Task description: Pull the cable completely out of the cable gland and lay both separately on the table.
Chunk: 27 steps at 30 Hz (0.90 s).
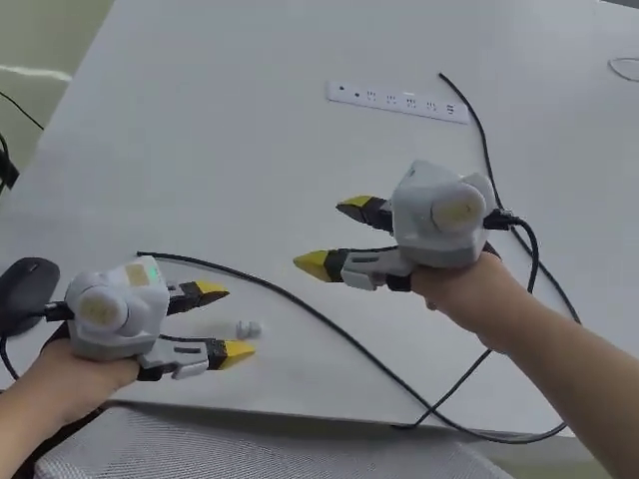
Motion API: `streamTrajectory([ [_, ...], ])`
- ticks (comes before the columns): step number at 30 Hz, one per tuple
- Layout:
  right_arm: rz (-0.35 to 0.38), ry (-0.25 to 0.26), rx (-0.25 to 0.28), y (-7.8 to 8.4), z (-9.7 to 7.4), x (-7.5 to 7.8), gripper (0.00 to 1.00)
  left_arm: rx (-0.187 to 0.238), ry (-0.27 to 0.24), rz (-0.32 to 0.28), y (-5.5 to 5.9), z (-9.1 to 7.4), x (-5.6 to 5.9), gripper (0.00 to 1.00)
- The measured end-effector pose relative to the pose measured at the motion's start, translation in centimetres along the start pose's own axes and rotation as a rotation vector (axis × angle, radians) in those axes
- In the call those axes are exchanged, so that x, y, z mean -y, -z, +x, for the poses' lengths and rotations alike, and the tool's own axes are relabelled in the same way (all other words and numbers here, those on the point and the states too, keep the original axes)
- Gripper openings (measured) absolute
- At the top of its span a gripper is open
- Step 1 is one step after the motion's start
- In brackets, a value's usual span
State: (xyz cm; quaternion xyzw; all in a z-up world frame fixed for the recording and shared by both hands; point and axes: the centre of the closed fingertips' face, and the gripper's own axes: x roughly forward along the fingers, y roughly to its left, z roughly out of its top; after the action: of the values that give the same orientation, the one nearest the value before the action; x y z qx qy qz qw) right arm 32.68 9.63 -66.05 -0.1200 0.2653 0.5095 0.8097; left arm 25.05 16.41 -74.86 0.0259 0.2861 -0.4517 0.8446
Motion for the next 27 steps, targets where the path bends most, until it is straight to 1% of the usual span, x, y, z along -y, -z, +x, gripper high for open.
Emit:
streamTrajectory([
  [4,0.034,0.021,0.031,0.2,-1.9,-0.2,0.61,0.014,-0.013,-0.025,-0.7,-1.0,-0.1,0.56],
  [6,0.066,0.031,0.059,0.5,-2.9,-0.4,0.62,0.03,-0.024,-0.042,-1.2,-1.6,-0.2,0.58],
  [7,0.083,0.036,0.068,0.9,-3.5,-0.5,0.63,0.04,-0.028,-0.045,-1.5,-2.0,-0.2,0.59],
  [9,0.108,0.054,0.076,1.7,-4.5,-0.4,0.65,0.045,-0.036,-0.055,-1.7,-2.4,-0.3,0.61],
  [10,0.122,0.062,0.078,2.0,-4.9,-0.4,0.65,0.046,-0.038,-0.061,-1.7,-2.6,-0.3,0.63],
  [12,0.146,0.076,0.09,2.7,-5.8,-0.4,0.66,0.039,-0.04,-0.072,-1.6,-3.0,-0.2,0.63],
  [14,0.163,0.089,0.096,3.5,-6.4,-0.3,0.68,0.042,-0.047,-0.071,-1.7,-3.3,-0.2,0.64],
  [16,0.192,0.1,0.105,4.4,-7.2,-0.3,0.69,0.043,-0.058,-0.084,-1.5,-3.7,-0.5,0.64],
  [19,0.215,0.121,0.096,5.6,-7.9,-0.2,0.71,0.061,-0.066,-0.101,-1.8,-4.2,-0.6,0.65],
  [22,0.224,0.134,0.09,6.7,-8.5,-0.4,0.73,0.065,-0.072,-0.119,-1.7,-4.5,-0.6,0.7],
  [24,0.228,0.136,0.086,7.5,-8.9,-0.6,0.74,0.054,-0.076,-0.114,-1.5,-4.7,-0.5,0.7],
  [25,0.23,0.135,0.08,7.9,-9.1,-0.8,0.75,0.039,-0.078,-0.119,-1.2,-4.8,-0.4,0.71],
  [27,0.244,0.131,0.078,8.7,-9.4,-1.1,0.77,0.022,-0.089,-0.119,-0.7,-5.1,-0.4,0.75],
])
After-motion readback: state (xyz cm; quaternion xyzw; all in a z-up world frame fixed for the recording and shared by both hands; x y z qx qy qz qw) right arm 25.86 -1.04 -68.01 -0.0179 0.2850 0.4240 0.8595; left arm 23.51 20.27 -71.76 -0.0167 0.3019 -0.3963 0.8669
